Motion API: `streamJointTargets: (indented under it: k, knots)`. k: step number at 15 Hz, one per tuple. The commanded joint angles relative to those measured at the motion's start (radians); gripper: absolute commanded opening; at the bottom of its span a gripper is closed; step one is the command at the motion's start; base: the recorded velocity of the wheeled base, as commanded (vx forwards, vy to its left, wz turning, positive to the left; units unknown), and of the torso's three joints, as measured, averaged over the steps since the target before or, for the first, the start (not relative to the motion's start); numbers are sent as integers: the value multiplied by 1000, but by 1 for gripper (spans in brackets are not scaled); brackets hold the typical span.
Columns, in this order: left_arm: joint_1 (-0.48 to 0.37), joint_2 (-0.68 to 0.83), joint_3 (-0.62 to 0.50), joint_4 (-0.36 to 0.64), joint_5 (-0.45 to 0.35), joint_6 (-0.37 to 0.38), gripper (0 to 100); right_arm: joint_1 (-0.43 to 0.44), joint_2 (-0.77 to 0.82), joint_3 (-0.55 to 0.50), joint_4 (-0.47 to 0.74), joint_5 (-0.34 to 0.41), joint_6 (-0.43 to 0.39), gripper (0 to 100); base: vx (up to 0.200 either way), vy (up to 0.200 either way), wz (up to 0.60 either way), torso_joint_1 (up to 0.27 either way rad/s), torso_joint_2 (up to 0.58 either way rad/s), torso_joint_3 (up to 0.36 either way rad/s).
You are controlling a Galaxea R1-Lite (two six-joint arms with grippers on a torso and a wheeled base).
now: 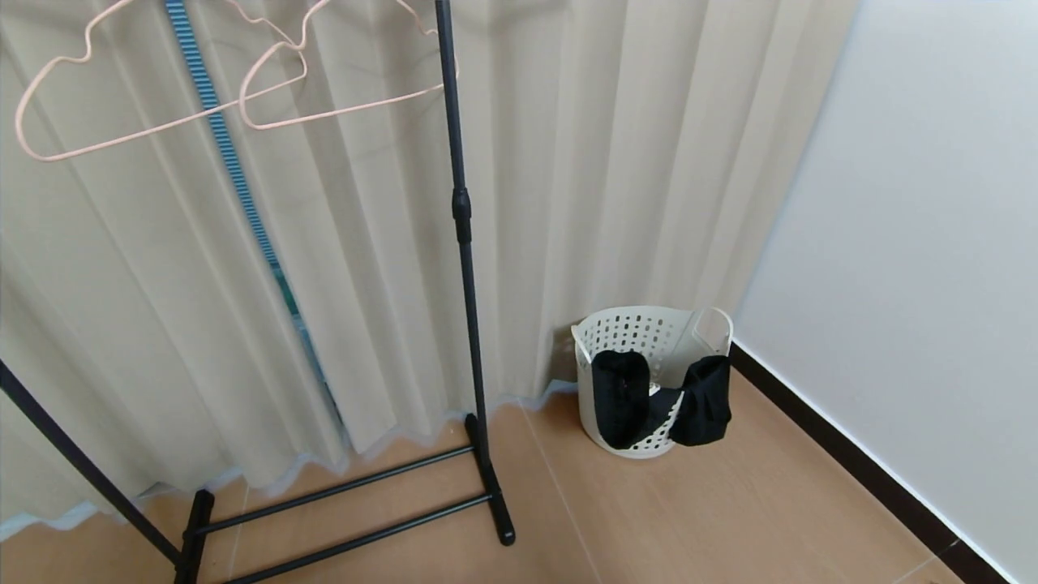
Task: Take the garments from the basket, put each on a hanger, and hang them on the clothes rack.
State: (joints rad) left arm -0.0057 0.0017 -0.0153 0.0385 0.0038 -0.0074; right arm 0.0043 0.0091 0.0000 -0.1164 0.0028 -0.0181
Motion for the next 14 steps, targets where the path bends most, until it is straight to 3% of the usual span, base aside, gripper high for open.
streamJointTargets:
  k: [1,2,14]
  knots:
    - [0,1,0,0,1,0,100,0,0,0,0,0,0,100,0,-200,0,2,2,7]
    - [0,1,0,0,1,0,100,0,0,0,0,0,0,100,0,-200,0,-2,12,7]
    - [0,1,0,0,1,-2,100,0,0,0,0,0,0,100,200,0,0,2,5,4]
